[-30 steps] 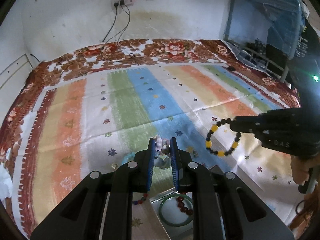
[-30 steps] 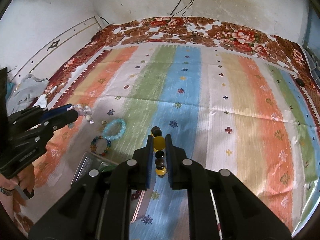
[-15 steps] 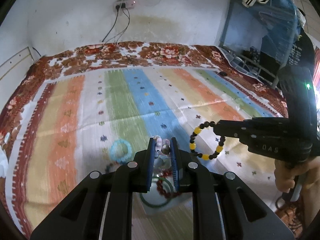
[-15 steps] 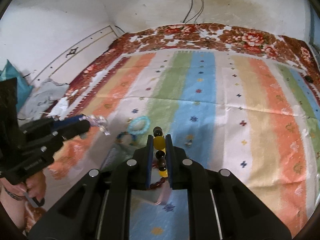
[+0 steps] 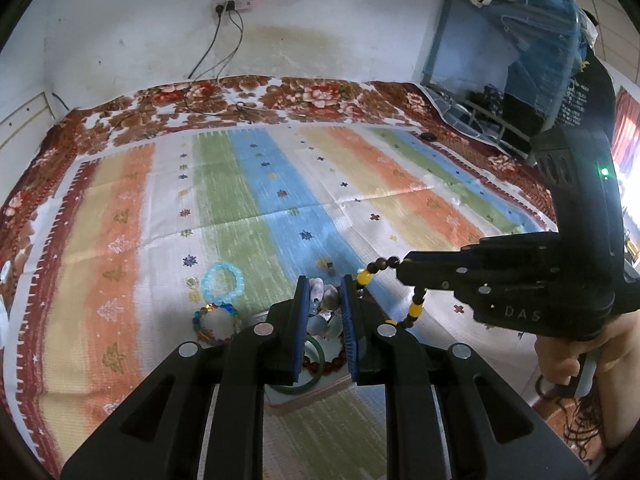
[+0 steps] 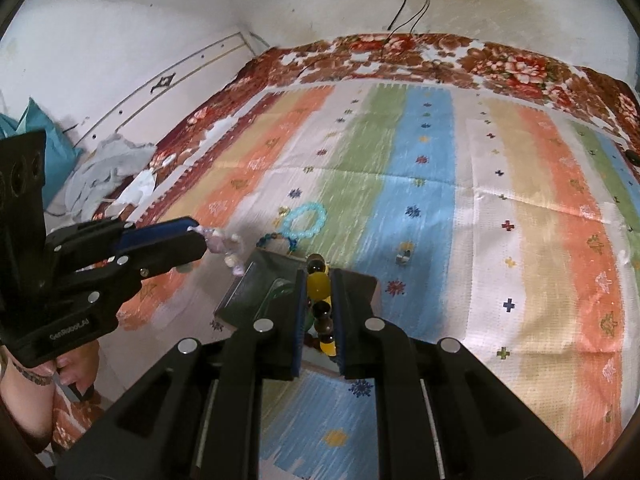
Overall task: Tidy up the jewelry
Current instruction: 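Open both grippers to drop the black-yellow bracelet into the tin, then move the left gripper to the light blue bracelet while the right gripper reaches the small silver charm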
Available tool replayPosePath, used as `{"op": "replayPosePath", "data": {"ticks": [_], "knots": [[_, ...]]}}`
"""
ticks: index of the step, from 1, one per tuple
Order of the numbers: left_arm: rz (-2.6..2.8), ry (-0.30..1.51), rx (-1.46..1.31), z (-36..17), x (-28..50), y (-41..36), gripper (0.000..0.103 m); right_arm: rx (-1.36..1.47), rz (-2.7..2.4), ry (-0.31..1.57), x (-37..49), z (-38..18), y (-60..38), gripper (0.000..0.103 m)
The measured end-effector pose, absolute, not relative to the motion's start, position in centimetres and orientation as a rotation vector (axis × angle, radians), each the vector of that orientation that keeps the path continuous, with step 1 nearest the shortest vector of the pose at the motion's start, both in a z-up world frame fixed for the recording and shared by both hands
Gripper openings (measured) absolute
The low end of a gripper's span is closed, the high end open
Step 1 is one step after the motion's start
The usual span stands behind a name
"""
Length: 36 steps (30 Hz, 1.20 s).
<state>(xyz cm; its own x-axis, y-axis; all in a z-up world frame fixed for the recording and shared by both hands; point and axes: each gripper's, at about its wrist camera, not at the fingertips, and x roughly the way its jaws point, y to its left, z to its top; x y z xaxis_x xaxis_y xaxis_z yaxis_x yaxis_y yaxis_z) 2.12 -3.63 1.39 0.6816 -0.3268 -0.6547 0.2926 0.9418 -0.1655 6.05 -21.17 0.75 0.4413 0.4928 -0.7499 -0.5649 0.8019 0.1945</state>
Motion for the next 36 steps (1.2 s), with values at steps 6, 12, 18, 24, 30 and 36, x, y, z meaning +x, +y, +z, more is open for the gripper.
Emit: {"op": "replayPosePath", "data": {"ticks": [6, 12, 18, 24, 30, 36], "knots": [[-0.353, 0.752, -0.068, 1.3, 2.7, -3.1, 0.045, -0.119, 0.659, 0.91, 6.3, 0.3, -20.5, 0.038], [-0.281, 0.789, -0.13, 1.2, 4.5, -0.4, 0.05, -0.071, 0.57, 0.923, 8.6, -0.1, -22.1, 0.041], [-0.195, 0.856, -0.16, 0.3, 7.0, 2.2, 0.05, -0.048, 0.523, 0.951, 11.0, -0.5, -23.0, 0.041], [-0.161, 0.927, -0.181, -1.2, 9.2, 3.2, 0.05, -0.052, 0.491, 0.994, 13.1, -1.6, -22.9, 0.041], [-0.143, 0.97, -0.147, -2.1, 10.1, 2.9, 0.05, -0.081, 0.472, 1.032, 14.6, -2.7, -22.4, 0.041], [-0.125, 1.015, -0.103, -3.3, 12.2, 2.5, 0.05, -0.119, 0.444, 1.098, 16.6, -4.5, -21.9, 0.041]]}}
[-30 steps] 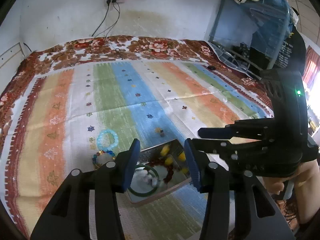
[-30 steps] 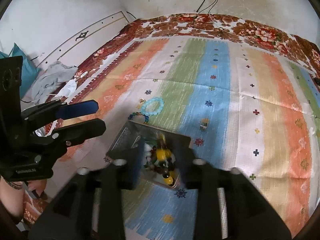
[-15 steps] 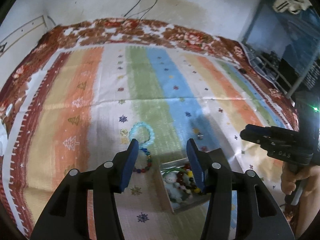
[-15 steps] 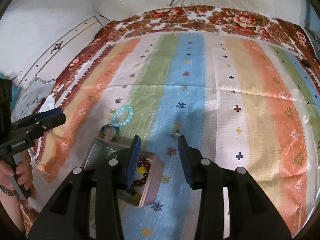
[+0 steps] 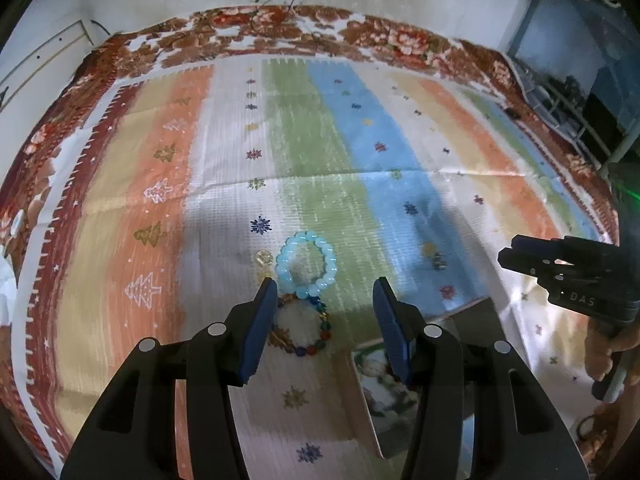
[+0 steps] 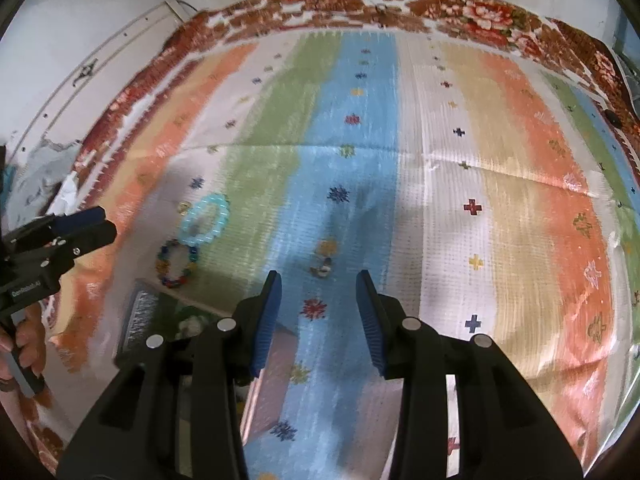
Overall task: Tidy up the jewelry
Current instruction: 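Move the left gripper to the light blue bracelet while the right gripper reaches the small silver charm, then grasp the light blue bracelet with the left gripper while the right gripper grasps the silver charm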
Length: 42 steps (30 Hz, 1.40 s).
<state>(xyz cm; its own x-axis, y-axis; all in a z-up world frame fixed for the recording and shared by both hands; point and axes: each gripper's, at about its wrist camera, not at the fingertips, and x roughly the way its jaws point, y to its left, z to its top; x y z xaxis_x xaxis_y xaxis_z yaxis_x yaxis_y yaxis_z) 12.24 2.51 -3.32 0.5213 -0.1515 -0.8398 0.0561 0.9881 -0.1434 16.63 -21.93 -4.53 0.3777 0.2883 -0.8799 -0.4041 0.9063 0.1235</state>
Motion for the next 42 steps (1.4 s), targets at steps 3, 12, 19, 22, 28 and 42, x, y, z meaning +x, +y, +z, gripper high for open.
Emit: {"op": "replayPosePath", "data": {"ticks": [3, 12, 19, 22, 28, 42], "knots": [[-0.123, 1.061, -0.133, -4.4, 13.9, 3.2, 0.05, -0.143, 0.442, 1.142, 17.9, -5.8, -21.4, 0.041], [-0.121, 1.18, -0.197, -7.2, 16.8, 4.4, 0.05, -0.216, 0.434, 1.211, 20.1, -8.5, -19.6, 0.04], [-0.062, 1.274, -0.149, -10.0, 18.3, 4.5, 0.047, -0.243, 0.44, 1.241, 21.2, -9.7, -18.6, 0.04], [-0.064, 1.291, -0.149, -10.8, 18.8, 4.3, 0.047, -0.248, 0.442, 1.256, 21.6, -10.3, -18.3, 0.04], [-0.035, 1.311, -0.146, -11.9, 19.8, 4.3, 0.047, -0.261, 0.438, 1.287, 22.5, -11.7, -17.9, 0.035], [-0.02, 1.349, -0.075, -13.1, 21.0, 3.6, 0.011, -0.278, 0.414, 1.314, 22.6, -12.6, -18.2, 0.01]]}}
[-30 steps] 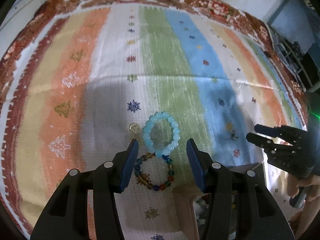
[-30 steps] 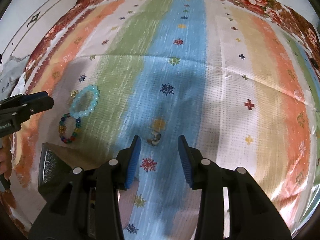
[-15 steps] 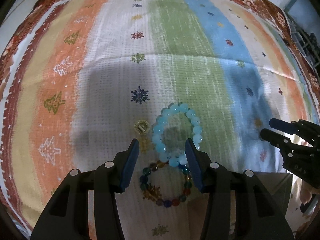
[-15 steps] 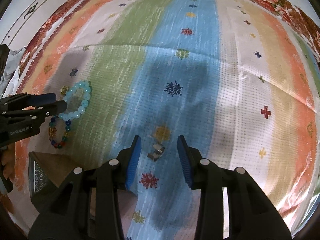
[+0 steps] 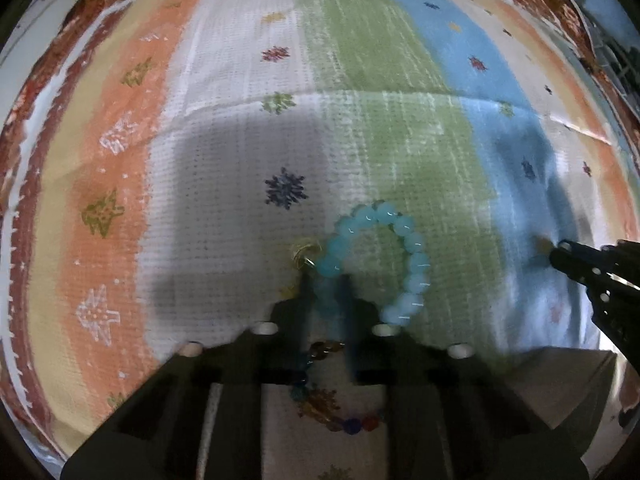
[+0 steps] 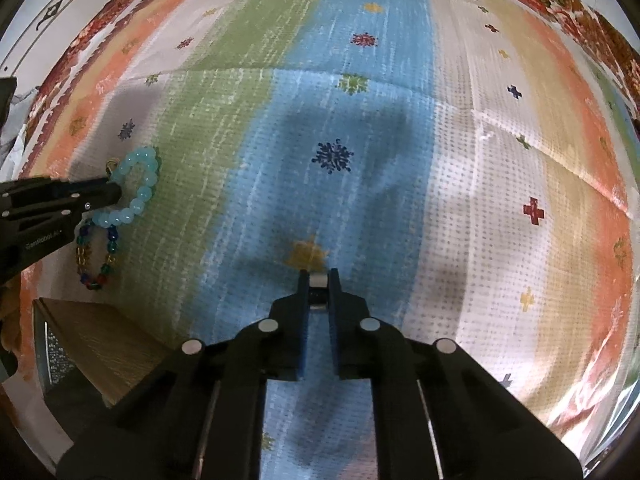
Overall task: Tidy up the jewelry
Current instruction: 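Grasp the light blue bracelet with the left gripper while the right gripper grasps the silver charm, then carry the light blue bracelet and silver charm over the tin with both grippers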
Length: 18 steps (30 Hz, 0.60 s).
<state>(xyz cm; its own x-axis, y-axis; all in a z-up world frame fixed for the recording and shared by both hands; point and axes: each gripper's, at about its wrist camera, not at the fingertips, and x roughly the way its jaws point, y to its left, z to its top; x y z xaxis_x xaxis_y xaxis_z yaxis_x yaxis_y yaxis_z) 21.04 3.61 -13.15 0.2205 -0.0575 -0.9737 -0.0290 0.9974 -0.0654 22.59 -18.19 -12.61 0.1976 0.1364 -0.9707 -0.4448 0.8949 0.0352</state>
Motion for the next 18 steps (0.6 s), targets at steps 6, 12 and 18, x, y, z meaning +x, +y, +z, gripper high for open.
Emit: {"op": "replayPosePath", "data": {"ticks": [6, 12, 18], "knots": [[-0.042, 1.328, -0.097, -12.4, 21.3, 3.7, 0.011, -0.263, 0.437, 1.291, 22.3, -11.5, -18.3, 0.01], [-0.069, 1.274, -0.13, -10.1, 20.8, 4.7, 0.011, -0.253, 0.477, 1.235, 21.5, -9.3, -17.9, 0.01], [-0.108, 1.23, -0.131, -8.4, 19.7, 3.2, 0.011, -0.253, 0.492, 1.209, 21.1, -8.3, -17.1, 0.01]]}}
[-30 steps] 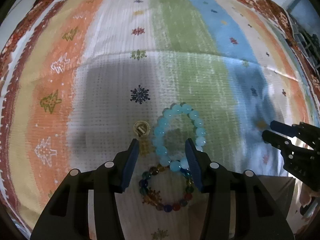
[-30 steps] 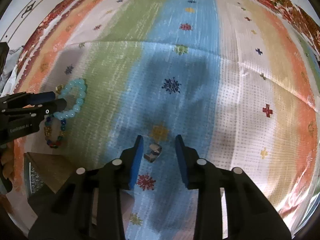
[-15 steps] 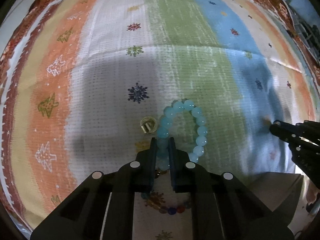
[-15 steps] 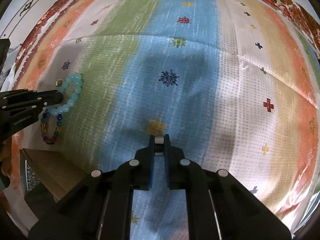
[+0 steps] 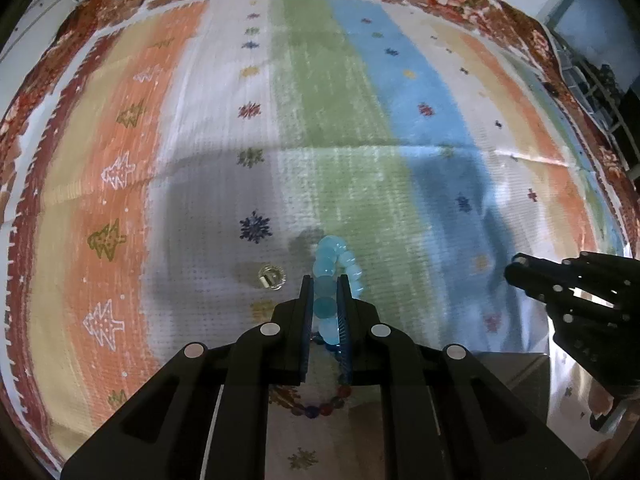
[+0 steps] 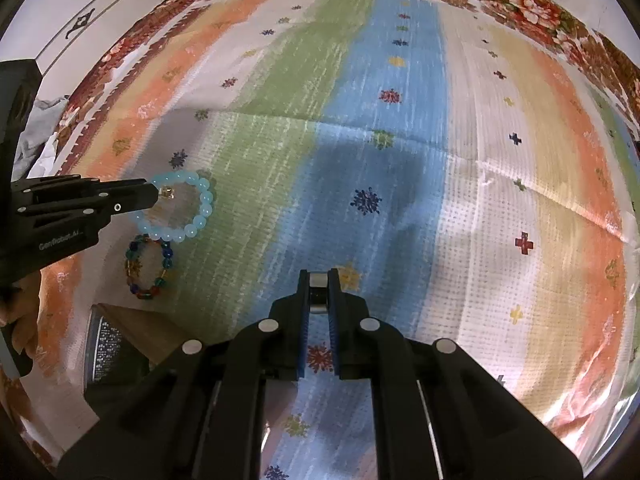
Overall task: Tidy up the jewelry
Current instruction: 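Carry the light blue bracelet and silver charm over the tin with both grippers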
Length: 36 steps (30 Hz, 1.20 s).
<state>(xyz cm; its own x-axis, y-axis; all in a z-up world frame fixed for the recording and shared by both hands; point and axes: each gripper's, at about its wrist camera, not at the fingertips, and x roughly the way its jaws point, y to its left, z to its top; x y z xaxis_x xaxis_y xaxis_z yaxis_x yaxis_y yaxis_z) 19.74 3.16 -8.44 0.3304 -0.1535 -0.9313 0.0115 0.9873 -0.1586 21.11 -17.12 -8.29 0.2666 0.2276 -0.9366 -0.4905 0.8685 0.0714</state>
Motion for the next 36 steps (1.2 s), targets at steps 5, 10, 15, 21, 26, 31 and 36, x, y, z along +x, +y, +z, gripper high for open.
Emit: {"op": "replayPosePath", "data": {"ticks": [5, 10, 15, 21, 26, 31, 36], "knots": [[-0.132, 1.208, -0.125, -7.6, 19.5, 2.3, 0.011, -0.208, 0.492, 1.173, 21.0, -7.0, -17.4, 0.01], [-0.143, 1.176, -0.132, -6.5, 19.5, 2.1, 0.011, -0.175, 0.481, 1.154, 20.8, -6.2, -18.3, 0.01], [-0.159, 1.147, -0.142, -5.3, 18.6, 1.9, 0.011, -0.161, 0.505, 1.152, 19.9, -5.6, -18.6, 0.01], [-0.185, 1.101, -0.138, -3.4, 17.0, 1.3, 0.011, -0.14, 0.533, 1.11, 18.4, -4.0, -18.6, 0.01], [-0.211, 1.059, -0.132, -1.8, 15.2, 0.7, 0.011, -0.153, 0.554, 1.071, 16.8, -2.9, -18.6, 0.01], [-0.213, 1.043, -0.131, -1.5, 13.9, 0.2, 0.011, -0.141, 0.543, 1.044, 15.7, -2.4, -19.1, 0.01], [-0.213, 1.032, -0.132, -1.4, 12.6, -0.1, 0.011, -0.128, 0.553, 1.013, 14.3, -1.8, -19.3, 0.01]]}}
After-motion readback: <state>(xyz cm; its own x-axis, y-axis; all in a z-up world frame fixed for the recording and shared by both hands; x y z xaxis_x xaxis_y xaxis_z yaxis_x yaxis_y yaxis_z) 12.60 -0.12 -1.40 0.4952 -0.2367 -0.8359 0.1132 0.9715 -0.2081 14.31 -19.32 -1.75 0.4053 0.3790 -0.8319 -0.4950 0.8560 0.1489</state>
